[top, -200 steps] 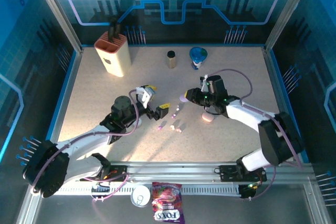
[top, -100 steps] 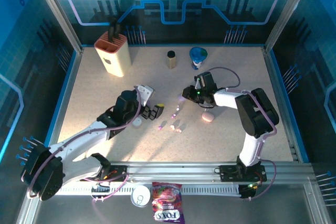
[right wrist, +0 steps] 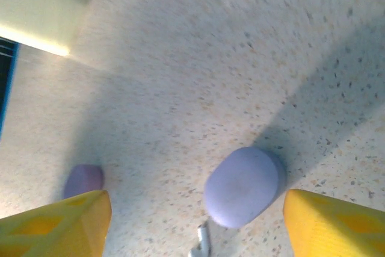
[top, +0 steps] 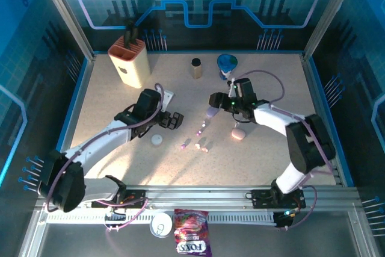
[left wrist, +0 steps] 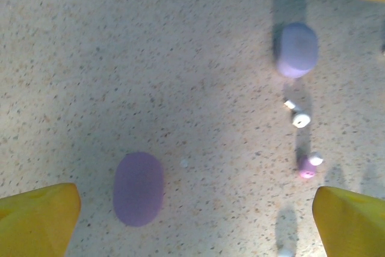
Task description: Insert the wireless bluetooth earbuds into the charging case
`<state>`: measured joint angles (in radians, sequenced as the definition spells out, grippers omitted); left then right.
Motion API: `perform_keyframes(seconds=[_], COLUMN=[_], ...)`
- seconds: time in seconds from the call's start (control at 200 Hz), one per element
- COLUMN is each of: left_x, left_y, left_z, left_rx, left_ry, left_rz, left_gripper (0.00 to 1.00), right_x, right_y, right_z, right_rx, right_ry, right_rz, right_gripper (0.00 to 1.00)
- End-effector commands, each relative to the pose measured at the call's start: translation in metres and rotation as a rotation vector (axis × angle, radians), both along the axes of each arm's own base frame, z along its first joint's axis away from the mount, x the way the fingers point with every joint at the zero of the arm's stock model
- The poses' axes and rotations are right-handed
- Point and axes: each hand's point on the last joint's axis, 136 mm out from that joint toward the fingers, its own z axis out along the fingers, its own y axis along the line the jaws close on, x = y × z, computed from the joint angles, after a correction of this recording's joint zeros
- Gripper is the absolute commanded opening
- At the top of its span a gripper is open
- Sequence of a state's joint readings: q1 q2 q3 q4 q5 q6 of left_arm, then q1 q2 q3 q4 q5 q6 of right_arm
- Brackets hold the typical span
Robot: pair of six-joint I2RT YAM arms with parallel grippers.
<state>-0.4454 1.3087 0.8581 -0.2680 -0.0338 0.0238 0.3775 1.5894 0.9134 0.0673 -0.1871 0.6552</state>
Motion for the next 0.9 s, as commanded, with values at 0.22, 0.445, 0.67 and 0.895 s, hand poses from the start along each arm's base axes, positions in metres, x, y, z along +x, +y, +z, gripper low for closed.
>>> perform_keyframes(seconds=[0.22, 0.445, 0.67, 0.895], left_x=[0.000, 0.007, 0.010, 0.013], left_y=[0.024, 0.021, 0.027, 0.033], left_z=[-0.045, -0.069, -0.092, -0.106], left_rx=[0.184, 0.225, 0.283, 0.315], left_ry=[0.262, 0.325, 0.387, 0.424], left_rz=[0.037, 0.008, 0.007, 0.028], left_gripper=[0.90, 0.82, 0.75, 0.70], right_x=[-0.056, -0.075, -0.079, -0.078], right_y=[-0.030, -0.046, -0.050, -0.048], right_z=[0.018, 0.022, 0.020, 0.020], right_rx=[-0.063, -0.094, -0.104, -0.093], right_ry=[-0.071, -0.084, -0.078, -0.075], right_rz=[0.003, -0.031, -0.040, -0.036], right_gripper=[0.76, 0.76, 0.76, 0.76])
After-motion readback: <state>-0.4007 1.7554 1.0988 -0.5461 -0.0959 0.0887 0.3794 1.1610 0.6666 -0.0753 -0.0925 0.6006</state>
